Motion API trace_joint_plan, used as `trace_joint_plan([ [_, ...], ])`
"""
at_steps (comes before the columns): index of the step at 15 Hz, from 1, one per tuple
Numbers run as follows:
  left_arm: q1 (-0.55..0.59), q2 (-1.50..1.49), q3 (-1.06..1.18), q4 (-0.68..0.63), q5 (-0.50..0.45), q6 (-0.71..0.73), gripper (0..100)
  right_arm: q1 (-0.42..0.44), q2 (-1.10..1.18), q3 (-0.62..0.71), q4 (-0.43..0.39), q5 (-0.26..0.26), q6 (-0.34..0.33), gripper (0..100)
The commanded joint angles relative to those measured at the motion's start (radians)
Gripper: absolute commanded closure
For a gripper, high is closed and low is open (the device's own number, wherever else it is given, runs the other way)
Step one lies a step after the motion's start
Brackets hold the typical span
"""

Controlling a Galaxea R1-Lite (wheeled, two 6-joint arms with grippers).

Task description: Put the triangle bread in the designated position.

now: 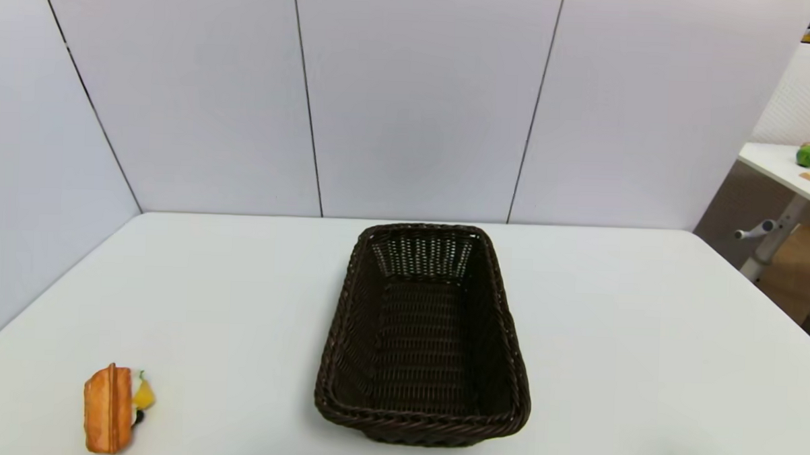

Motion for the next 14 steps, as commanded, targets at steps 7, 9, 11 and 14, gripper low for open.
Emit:
trace_joint_plan([
  [7, 0.0, 0.0, 0.0, 0.002, 0.0, 0.0, 0, -0.082, -0.597, 0.724, -0.613, 0.184, -0.254, 0],
  [9, 0.0, 0.0, 0.0, -0.001, 0.0, 0.0, 0, -0.081, -0.631, 0.725, -0.616, 0.18, -0.239, 0],
  [11, 0.0, 0.0, 0.0, -0.001, 0.0, 0.0, 0, -0.081, -0.631, 0.725, -0.618, 0.167, -0.183, 0],
  [14, 0.0, 0.0, 0.0, -0.001, 0.0, 0.0, 0, -0.081, -0.631, 0.725, -0.621, 0.146, -0.148, 0],
])
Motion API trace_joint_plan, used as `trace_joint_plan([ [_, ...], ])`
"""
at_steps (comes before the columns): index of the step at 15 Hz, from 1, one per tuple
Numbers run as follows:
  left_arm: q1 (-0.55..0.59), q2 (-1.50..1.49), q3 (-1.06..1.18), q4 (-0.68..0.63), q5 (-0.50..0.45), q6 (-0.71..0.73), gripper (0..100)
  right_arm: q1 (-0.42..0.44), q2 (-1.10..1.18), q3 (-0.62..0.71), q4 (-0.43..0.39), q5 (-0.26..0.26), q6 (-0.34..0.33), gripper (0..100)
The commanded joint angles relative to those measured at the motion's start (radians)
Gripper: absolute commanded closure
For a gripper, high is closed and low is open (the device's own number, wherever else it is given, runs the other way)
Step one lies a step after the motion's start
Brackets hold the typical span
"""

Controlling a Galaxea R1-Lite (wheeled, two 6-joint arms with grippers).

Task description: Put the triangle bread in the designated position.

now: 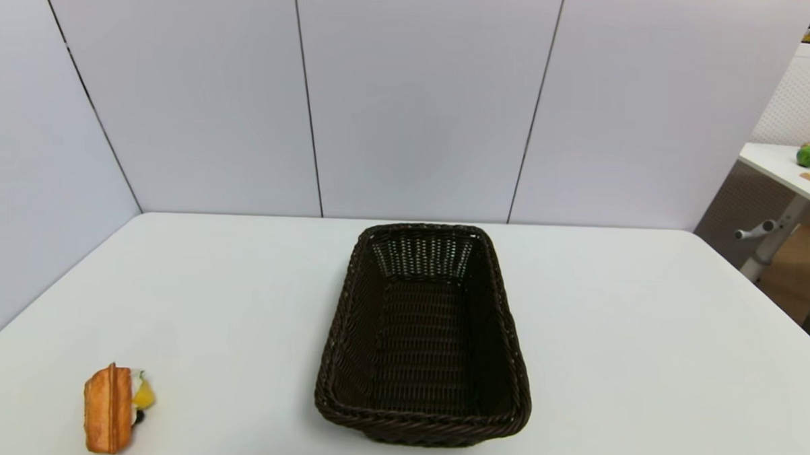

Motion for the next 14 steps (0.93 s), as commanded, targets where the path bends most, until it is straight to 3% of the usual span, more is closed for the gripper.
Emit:
trace_joint_plan([
  [1, 0.0, 0.0, 0.0, -0.003, 0.0, 0.0, 0, 0.001, -0.011, 0.003, -0.003, -0.014, 0.019, 0],
  [14, 0.0, 0.0, 0.0, 0.0, 0.0, 0.0, 0, 0.001, -0.011, 0.003, -0.003, -0.016, 0.02, 0],
])
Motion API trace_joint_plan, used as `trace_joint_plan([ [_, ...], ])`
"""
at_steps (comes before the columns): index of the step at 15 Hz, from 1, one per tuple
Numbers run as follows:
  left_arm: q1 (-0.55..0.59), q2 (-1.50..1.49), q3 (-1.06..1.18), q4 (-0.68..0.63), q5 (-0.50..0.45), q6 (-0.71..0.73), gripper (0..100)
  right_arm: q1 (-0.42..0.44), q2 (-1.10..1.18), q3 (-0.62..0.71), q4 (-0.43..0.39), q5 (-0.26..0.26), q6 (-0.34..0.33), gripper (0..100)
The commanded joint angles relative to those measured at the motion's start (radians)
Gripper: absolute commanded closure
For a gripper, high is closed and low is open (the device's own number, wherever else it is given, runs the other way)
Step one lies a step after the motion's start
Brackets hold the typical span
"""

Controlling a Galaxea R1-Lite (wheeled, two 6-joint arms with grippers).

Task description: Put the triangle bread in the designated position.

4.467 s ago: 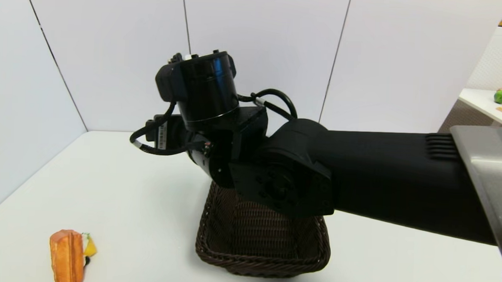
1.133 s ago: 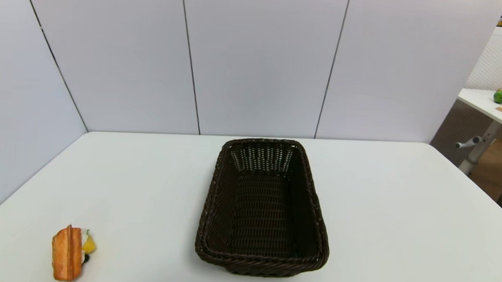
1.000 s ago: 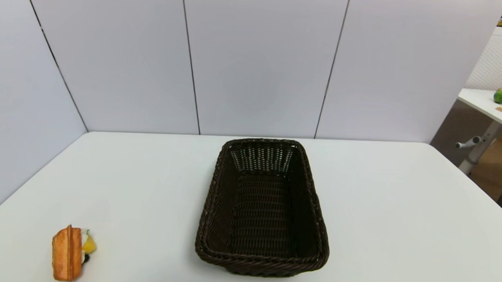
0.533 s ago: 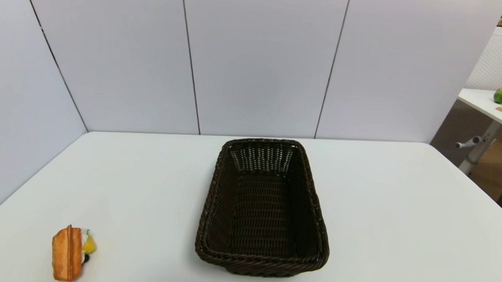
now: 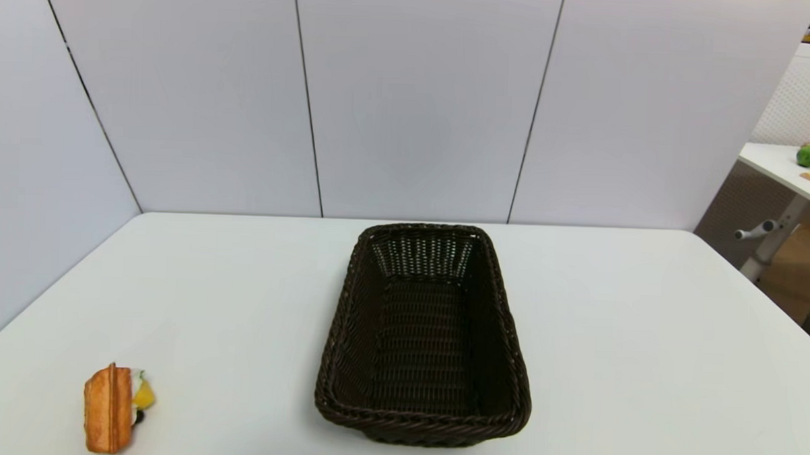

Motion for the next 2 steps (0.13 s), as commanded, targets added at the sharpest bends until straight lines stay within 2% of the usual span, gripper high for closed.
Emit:
trace_joint_plan([
  [1, 0.0, 0.0, 0.0, -0.001, 0.0, 0.0, 0, 0.0, 0.003, 0.002, 0.005, -0.001, 0.003, 0],
  [2, 0.0, 0.0, 0.0, 0.002, 0.0, 0.0, 0, 0.0, 0.005, 0.002, 0.003, -0.002, 0.008, 0],
])
